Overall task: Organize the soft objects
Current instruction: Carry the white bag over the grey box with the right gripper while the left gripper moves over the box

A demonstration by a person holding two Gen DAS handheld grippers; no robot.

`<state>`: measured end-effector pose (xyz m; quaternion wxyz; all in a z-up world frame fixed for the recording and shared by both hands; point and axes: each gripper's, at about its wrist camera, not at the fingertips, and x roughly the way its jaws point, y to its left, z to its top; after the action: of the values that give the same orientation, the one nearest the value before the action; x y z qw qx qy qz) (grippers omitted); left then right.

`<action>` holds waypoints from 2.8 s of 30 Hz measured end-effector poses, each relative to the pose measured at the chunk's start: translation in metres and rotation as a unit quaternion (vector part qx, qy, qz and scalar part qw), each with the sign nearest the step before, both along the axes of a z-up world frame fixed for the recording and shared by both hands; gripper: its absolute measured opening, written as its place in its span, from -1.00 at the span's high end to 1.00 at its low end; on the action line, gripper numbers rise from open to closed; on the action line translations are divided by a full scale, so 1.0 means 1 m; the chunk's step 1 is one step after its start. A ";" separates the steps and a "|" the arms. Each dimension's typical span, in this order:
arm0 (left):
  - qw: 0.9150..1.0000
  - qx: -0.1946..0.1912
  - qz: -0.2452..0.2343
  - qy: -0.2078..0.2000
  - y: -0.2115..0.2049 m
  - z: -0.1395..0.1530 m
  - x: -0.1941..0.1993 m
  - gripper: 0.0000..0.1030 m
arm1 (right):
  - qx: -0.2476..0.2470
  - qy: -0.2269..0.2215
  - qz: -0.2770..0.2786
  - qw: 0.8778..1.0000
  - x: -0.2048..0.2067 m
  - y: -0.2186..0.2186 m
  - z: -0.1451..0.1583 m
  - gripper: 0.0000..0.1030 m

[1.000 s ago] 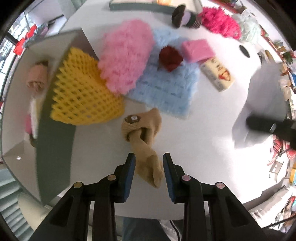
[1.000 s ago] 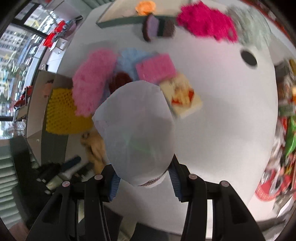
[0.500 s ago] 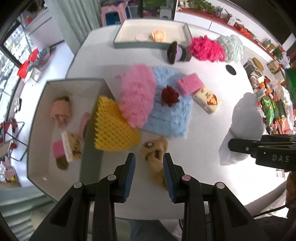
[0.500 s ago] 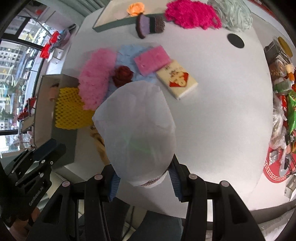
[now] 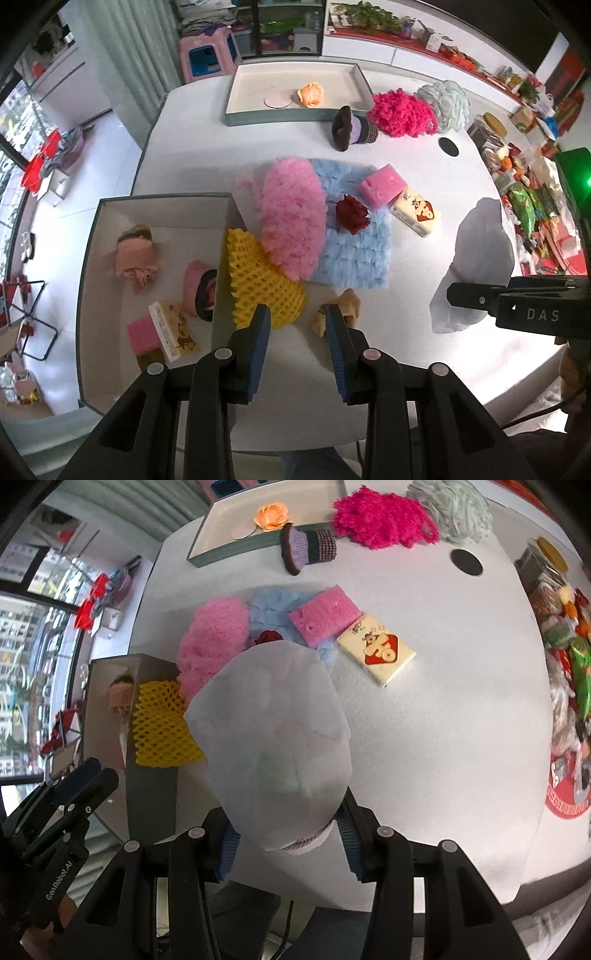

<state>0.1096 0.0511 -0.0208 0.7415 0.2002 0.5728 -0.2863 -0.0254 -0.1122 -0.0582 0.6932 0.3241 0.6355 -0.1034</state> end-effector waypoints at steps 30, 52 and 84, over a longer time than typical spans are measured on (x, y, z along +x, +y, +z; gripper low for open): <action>0.989 -0.073 0.121 -0.044 0.142 0.031 0.056 0.36 | -0.075 -0.034 0.066 0.994 0.078 0.108 0.068 0.01; 0.971 -0.054 0.231 -0.031 0.218 -0.005 0.077 0.36 | -0.079 -0.046 0.227 0.970 0.153 0.214 0.076 0.01; 0.972 -0.038 0.232 -0.001 0.212 -0.036 0.092 0.36 | -0.081 -0.004 0.249 0.965 0.173 0.231 0.043 0.01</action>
<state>0.2015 0.2631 -0.0566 0.7953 0.0332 0.5917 -0.1278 0.1479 0.1188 -0.0148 0.7236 0.0988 0.6827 0.0220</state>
